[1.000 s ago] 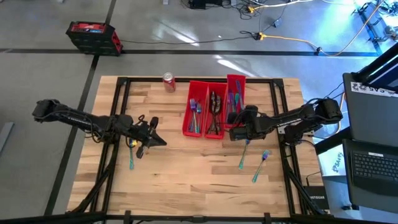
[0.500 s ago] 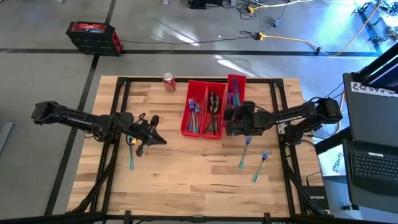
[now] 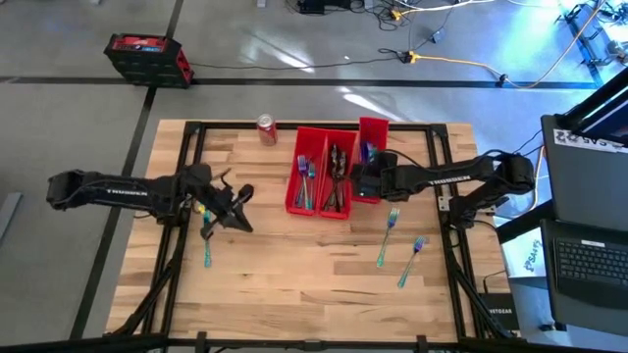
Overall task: Sort silverware
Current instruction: Put the right purple table knife into the right red bin, then put the purple table knife into the right red bin
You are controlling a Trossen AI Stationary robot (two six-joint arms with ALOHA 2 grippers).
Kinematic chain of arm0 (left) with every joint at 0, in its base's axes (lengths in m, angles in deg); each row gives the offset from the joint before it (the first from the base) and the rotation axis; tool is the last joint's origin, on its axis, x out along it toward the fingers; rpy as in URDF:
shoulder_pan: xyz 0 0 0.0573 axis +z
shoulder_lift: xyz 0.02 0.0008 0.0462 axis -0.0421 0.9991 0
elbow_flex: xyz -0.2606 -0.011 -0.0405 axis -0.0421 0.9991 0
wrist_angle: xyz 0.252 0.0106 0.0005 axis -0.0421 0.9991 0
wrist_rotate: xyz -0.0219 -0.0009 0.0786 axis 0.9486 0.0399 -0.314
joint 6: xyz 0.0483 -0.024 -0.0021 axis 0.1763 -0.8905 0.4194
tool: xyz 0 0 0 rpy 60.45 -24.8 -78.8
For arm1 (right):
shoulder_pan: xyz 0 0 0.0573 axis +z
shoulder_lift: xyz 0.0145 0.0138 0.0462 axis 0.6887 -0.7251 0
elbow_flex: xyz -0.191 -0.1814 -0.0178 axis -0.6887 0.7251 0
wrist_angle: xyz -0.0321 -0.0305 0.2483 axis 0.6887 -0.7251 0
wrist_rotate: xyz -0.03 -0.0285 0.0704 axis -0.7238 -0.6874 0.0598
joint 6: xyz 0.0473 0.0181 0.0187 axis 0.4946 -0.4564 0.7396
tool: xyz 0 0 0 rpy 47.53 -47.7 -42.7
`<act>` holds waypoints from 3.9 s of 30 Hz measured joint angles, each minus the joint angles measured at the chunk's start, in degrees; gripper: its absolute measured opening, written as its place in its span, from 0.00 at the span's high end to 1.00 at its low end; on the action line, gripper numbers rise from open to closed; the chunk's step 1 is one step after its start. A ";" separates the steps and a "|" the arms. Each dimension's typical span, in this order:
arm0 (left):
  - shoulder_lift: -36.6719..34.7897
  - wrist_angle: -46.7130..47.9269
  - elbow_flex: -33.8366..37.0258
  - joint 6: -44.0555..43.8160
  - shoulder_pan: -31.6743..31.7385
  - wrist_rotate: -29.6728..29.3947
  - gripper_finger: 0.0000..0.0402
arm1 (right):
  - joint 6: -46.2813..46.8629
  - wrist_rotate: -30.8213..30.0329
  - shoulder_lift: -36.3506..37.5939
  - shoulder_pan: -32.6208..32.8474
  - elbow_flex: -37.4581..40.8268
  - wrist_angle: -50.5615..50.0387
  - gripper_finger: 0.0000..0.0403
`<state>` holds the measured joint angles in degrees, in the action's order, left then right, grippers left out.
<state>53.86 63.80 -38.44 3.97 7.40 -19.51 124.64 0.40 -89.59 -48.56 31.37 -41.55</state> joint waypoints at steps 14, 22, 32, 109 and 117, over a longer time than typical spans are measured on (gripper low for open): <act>0.32 -0.09 0.00 1.96 9.11 6.56 1.00 | 0.79 4.18 -3.69 -2.34 -5.24 -4.22 0.81; 0.50 -0.06 0.00 2.56 9.18 6.12 1.00 | -1.14 4.42 -4.61 -3.37 -5.53 -4.10 0.76; 0.44 0.42 0.00 -0.96 9.16 -3.43 1.00 | -9.81 -1.22 -4.11 0.37 -15.25 -14.48 0.73; 31.23 71.55 -20.03 -61.09 -36.11 -30.13 1.00 | -30.19 -10.16 -5.29 14.77 -22.25 -21.90 0.72; 31.25 75.20 -21.99 -61.86 -38.01 -28.34 1.00 | -30.19 -10.16 -5.29 14.77 -22.25 -21.60 0.72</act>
<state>85.11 139.01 -60.43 -57.89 -30.62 -47.85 94.45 -9.75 -94.88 -33.79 9.12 -63.16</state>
